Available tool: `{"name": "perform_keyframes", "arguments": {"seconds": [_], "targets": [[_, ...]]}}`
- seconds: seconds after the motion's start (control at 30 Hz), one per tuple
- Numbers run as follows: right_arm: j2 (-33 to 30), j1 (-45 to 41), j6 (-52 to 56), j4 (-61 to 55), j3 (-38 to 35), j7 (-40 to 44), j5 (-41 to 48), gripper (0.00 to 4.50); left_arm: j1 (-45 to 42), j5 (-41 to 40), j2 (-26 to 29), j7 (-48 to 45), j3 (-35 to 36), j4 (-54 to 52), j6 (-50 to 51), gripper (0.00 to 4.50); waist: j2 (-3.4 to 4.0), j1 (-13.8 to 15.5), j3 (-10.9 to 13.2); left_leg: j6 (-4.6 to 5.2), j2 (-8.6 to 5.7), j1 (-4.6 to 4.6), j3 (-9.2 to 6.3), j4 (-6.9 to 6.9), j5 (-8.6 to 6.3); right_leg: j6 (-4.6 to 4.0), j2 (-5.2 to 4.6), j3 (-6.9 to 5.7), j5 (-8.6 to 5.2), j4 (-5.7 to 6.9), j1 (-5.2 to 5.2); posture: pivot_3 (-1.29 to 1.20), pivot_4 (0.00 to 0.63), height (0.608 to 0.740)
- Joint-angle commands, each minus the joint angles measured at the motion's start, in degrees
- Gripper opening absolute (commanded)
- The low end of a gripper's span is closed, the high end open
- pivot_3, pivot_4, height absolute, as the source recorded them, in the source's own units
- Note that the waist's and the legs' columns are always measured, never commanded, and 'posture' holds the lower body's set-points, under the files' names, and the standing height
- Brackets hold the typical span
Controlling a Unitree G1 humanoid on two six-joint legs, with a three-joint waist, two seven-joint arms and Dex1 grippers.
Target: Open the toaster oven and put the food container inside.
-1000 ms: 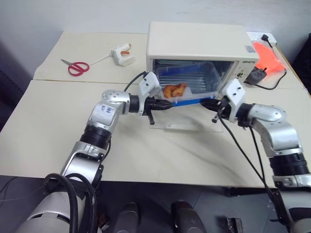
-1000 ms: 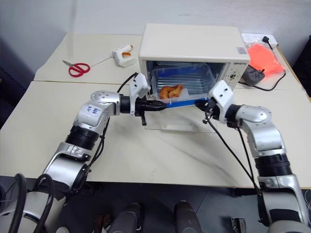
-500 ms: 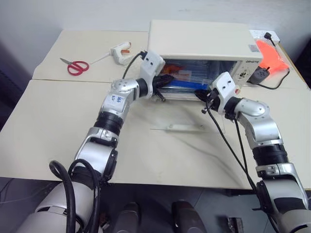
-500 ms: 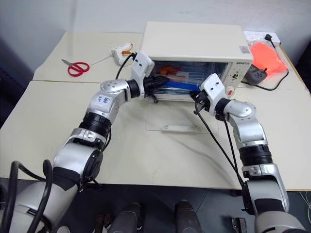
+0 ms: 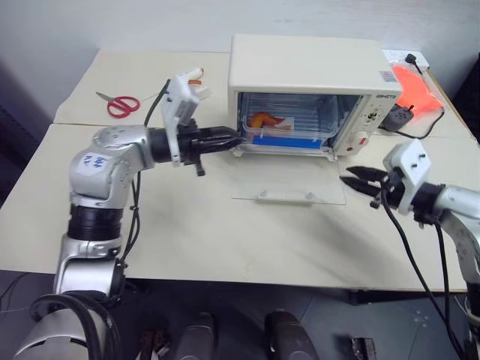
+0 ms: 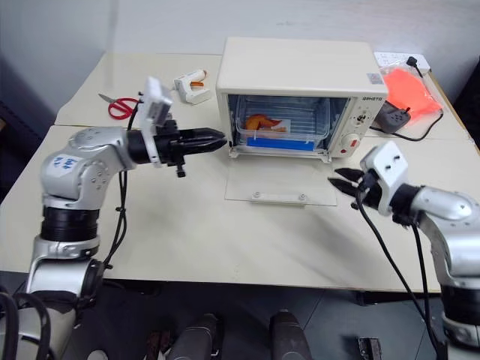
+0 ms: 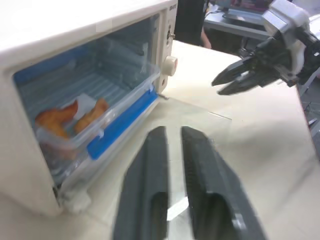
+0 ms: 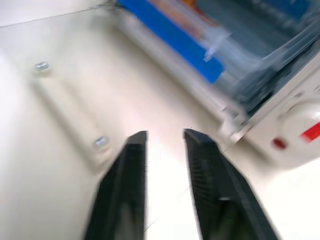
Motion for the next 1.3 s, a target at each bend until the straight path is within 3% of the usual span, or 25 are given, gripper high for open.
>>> {"name": "perform_keyframes", "arguments": {"seconds": [0.03,0.27,0.33,0.53,0.63,0.8,0.83,1.3], "targets": [[-1.81,4.95,3.61,-7.99,-4.72,0.56,3.89,2.52,1.23,-4.99,2.79,-2.55,2.41,-6.58,2.47,2.03,0.00,0.09,0.00,0.00,0.00,0.00,-0.03,0.01,0.00,0.00,0.01,-0.01,0.00,-0.03,0.02,0.00,0.150,0.740],[0.77,12.75,7.20,-14.06,-7.65,-4.44,6.05,2.53,5.82,-10.32,9.20,-3.36,4.64,-13.02,7.00,4.11,0.00,0.01,0.00,0.04,0.00,0.05,-0.09,-0.01,-0.01,-0.01,0.01,-0.05,0.00,-0.13,0.15,0.00,0.150,0.740],[1.84,15.13,7.19,-14.86,-7.73,-5.87,5.83,2.53,6.86,-10.67,10.64,-2.90,5.25,-14.01,6.75,4.44,0.00,0.04,0.00,0.05,0.00,0.06,-0.10,-0.04,-0.01,-0.01,0.01,-0.05,0.00,-0.13,0.15,0.00,0.150,0.740],[7.98,16.07,4.84,-11.63,-2.98,-13.35,2.17,2.53,6.60,-11.76,11.51,0.07,7.05,-14.60,6.59,4.44,0.00,-0.01,0.00,0.07,-0.03,0.06,-0.09,-0.05,-0.02,-0.01,0.00,-0.04,0.00,-0.16,0.16,0.00,0.150,0.740],[12.79,13.92,3.31,-7.94,-1.36,-17.18,1.23,1.94,6.05,-11.44,11.38,2.11,7.84,-13.91,6.21,4.50,-0.01,-0.11,-0.01,0.06,0.00,0.08,-0.09,-0.08,-0.01,-0.01,0.04,-0.04,0.01,-0.16,0.15,0.00,0.150,0.740],[15.79,13.09,1.20,-5.40,2.47,-17.23,-0.06,0.21,5.51,-11.95,11.93,2.97,8.05,-13.66,6.02,4.50,0.01,-0.04,-0.02,0.06,-0.03,0.08,-0.08,-0.12,-0.01,-0.01,0.01,-0.03,0.01,-0.16,0.12,0.00,0.150,0.740],[16.04,12.84,0.72,-4.95,3.06,-17.30,-0.43,0.03,5.33,-12.08,11.95,3.10,8.06,-13.70,6.05,4.50,0.01,-0.05,-0.02,0.06,-0.03,0.07,-0.08,-0.12,-0.02,-0.01,0.01,-0.03,0.01,-0.17,0.12,0.00,0.150,0.740],[17.07,2.22,-5.23,4.97,4.94,-18.90,-3.64,0.03,4.65,-13.01,13.34,2.49,7.45,-13.06,5.45,4.50,0.02,-0.17,-0.02,0.04,-0.01,0.09,-0.07,-0.12,-0.01,-0.01,0.02,-0.03,0.01,-0.15,0.11,0.00,0.150,0.740]]}}
